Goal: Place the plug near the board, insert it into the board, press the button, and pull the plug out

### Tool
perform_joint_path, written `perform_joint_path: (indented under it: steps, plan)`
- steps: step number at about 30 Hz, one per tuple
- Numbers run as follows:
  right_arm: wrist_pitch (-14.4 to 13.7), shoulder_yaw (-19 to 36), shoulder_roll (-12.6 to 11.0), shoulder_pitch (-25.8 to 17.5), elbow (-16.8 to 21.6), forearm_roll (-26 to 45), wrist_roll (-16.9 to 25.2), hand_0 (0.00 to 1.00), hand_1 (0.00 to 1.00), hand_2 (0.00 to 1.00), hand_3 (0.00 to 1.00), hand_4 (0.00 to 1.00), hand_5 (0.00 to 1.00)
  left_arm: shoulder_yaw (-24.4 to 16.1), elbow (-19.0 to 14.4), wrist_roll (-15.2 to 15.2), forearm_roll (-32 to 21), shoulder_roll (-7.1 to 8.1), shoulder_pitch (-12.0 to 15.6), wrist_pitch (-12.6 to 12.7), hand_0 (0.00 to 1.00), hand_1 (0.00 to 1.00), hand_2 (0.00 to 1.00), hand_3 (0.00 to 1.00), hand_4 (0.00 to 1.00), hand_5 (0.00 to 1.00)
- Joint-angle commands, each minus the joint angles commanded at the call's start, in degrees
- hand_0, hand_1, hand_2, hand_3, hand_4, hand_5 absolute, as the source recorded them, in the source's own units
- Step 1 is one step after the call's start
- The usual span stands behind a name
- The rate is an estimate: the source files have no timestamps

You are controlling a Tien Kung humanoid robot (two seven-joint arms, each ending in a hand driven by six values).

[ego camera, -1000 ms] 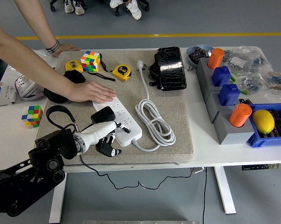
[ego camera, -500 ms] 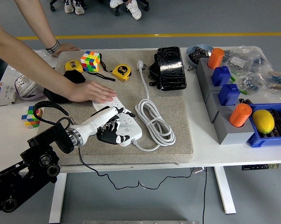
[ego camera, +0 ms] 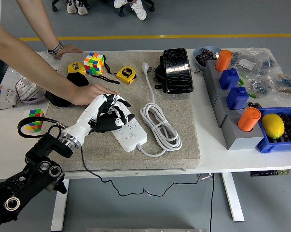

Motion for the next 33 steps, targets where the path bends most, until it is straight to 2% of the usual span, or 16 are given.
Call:
perform_joint_path:
  steps: [15,16,18,21,22,25,27,28,30,33]
  plan:
    - [0.03,-0.07,-0.13,-0.08,0.06,-0.13,-0.04,0.548,0.568,0.521,0.503,0.812,0.348,-0.54,-0.3,1.22,0.95,0.1,0.13,-0.69,0.297,0.372,0.461,0.538,0.833,0.257]
    - [0.03,-0.07,-0.13,-0.07,0.05,-0.11,-0.05,0.548,0.568,0.522,0.503,0.812,0.349,-0.54,-0.41,1.31,1.12,0.14,0.08,-0.91,0.213,0.225,0.326,0.563,0.836,0.253]
    - [0.04,-0.09,-0.15,-0.07,0.07,-0.13,-0.06,0.548,0.568,0.522,0.503,0.812,0.349,-0.67,-0.78,1.81,1.78,0.25,0.02,-1.87,0.213,0.225,0.326,0.563,0.836,0.253]
    - [0.04,-0.17,-0.26,-0.01,0.08,-0.13,-0.07,0.548,0.568,0.522,0.503,0.812,0.349,-1.57,-2.8,6.51,7.0,0.61,-0.22,-7.01,0.213,0.225,0.326,0.563,0.836,0.253]
    - [0.04,-0.16,-0.31,0.01,0.1,-0.18,-0.07,0.548,0.568,0.521,0.503,0.812,0.349,-1.81,-3.65,8.6,9.32,0.75,-0.33,-9.26,0.095,0.077,0.147,0.646,0.632,0.047]
    - [0.05,-0.36,-0.45,0.07,0.1,-0.16,-0.08,0.548,0.568,0.521,0.503,0.812,0.349,-2.24,-6.5,15.68,15.45,1.17,-0.61,-16.34,0.095,0.077,0.147,0.646,0.632,0.047]
    - [0.07,-0.58,-0.52,0.13,0.05,-0.06,-0.11,0.548,0.568,0.521,0.503,0.812,0.349,-2.16,-7.82,20.42,16.35,1.38,-0.67,-21.02,0.095,0.077,0.147,0.646,0.632,0.047]
    - [0.08,-0.65,-0.54,0.15,0.05,-0.03,-0.11,0.548,0.568,0.522,0.504,0.813,0.349,-2.09,-8.16,22.87,16.34,1.43,-0.67,-23.15,0.067,0.075,0.137,0.782,0.768,0.002]
    - [0.08,-0.65,-0.57,0.16,0.09,-0.12,-0.09,0.548,0.568,0.522,0.504,0.813,0.349,-1.83,-8.46,26.1,15.95,1.48,-0.62,-25.75,0.067,0.075,0.137,0.782,0.768,0.002]
    - [0.08,-0.69,-0.62,0.13,0.12,-0.18,-0.07,0.548,0.568,0.522,0.504,0.813,0.349,-1.32,-8.4,26.96,15.87,1.51,-0.58,-26.53,0.067,0.075,0.137,0.782,0.768,0.002]
